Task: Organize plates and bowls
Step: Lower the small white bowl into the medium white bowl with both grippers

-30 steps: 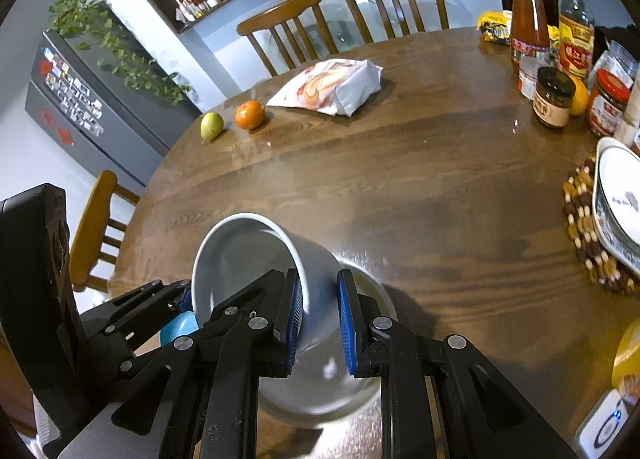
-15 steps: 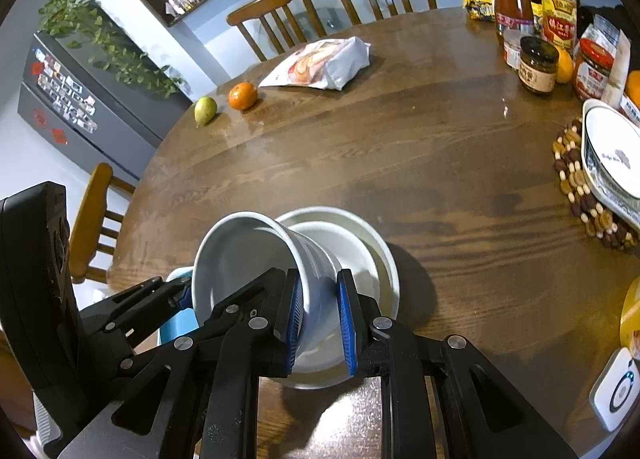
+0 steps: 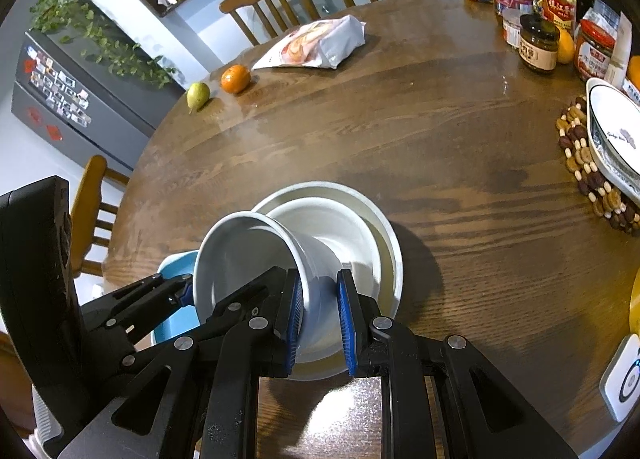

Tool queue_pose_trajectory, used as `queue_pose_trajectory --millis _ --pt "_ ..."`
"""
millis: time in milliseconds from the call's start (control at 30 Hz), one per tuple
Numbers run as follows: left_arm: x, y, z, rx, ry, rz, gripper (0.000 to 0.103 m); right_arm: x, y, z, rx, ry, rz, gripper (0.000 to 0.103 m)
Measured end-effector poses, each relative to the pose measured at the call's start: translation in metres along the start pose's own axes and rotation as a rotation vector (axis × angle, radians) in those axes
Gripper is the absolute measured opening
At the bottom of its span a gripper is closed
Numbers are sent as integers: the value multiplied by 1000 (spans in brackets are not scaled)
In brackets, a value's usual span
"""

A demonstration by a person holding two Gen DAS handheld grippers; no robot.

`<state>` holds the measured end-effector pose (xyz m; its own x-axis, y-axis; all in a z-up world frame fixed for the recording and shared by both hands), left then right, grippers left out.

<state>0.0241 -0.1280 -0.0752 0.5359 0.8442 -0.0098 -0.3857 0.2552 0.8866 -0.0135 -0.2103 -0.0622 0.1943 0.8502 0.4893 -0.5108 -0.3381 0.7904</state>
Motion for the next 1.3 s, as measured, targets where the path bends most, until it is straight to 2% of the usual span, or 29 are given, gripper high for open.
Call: queue_pose_trajectory --millis 533,1300 --pt "-3 -13 -1 54 -8 -15 25 -6 -10 -1 42 -18 -19 20" --pt "-1 -21 0 87 -21 -10 24 -5 -20 2 76 -1 -42 20"
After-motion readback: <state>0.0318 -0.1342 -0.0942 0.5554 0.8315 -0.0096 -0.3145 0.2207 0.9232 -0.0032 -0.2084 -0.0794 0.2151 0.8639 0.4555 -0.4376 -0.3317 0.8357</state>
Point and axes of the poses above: each gripper's, at about its wrist camera, not at the fingertips, and y roughly against the way its jaws point, x to its left, z to its top, the point moved 5 cm from there along -y, roughly the way its jaws point, and after that the axes turned 8 degrees about -y, right-handed, at the moved point
